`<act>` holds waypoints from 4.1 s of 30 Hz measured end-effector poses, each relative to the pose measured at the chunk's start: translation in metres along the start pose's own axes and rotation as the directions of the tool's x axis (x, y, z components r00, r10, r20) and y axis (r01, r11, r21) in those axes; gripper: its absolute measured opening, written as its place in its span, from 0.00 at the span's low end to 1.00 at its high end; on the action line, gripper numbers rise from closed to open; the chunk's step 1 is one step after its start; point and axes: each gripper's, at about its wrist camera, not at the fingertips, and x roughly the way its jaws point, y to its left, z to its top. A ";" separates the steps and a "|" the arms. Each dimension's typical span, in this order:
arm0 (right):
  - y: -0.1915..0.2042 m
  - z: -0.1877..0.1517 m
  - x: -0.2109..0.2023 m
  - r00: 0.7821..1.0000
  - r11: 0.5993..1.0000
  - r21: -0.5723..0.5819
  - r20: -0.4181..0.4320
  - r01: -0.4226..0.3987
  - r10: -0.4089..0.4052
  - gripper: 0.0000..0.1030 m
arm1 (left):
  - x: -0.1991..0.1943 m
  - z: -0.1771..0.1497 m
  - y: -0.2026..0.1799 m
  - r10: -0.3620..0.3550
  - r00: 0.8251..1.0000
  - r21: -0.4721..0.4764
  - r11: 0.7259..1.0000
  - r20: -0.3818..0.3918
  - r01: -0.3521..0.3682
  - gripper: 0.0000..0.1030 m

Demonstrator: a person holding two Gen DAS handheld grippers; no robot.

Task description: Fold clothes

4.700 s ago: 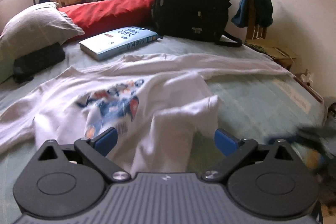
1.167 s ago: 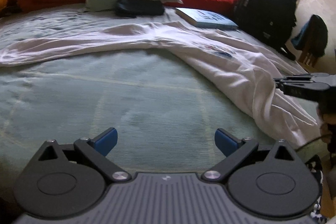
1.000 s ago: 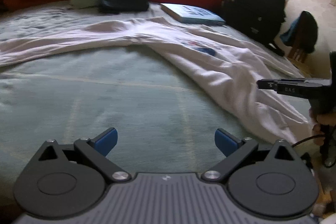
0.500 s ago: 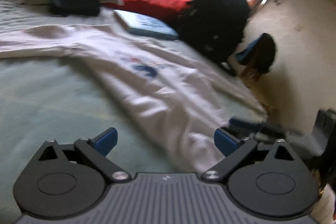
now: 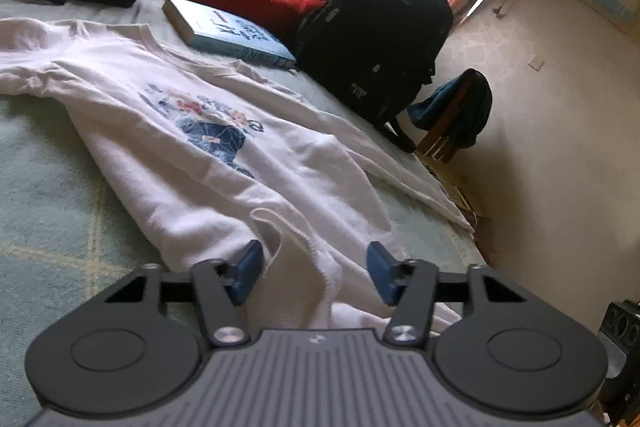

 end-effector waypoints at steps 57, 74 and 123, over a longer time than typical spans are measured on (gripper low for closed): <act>-0.065 -0.014 -0.036 0.973 0.966 0.214 -0.144 -0.145 0.178 0.13 | -0.238 -0.047 0.000 0.544 0.808 -0.042 0.834 0.226 -0.550 0.40; -0.062 0.015 0.005 0.979 0.967 0.232 -0.145 -0.109 0.145 0.27 | -0.083 0.072 0.177 0.290 0.956 -0.478 0.845 0.034 -0.239 0.43; -0.116 0.061 0.113 0.967 0.923 0.349 -0.125 -0.166 0.221 0.45 | -0.081 0.037 0.151 0.296 0.954 -0.280 0.913 -0.042 -0.296 0.29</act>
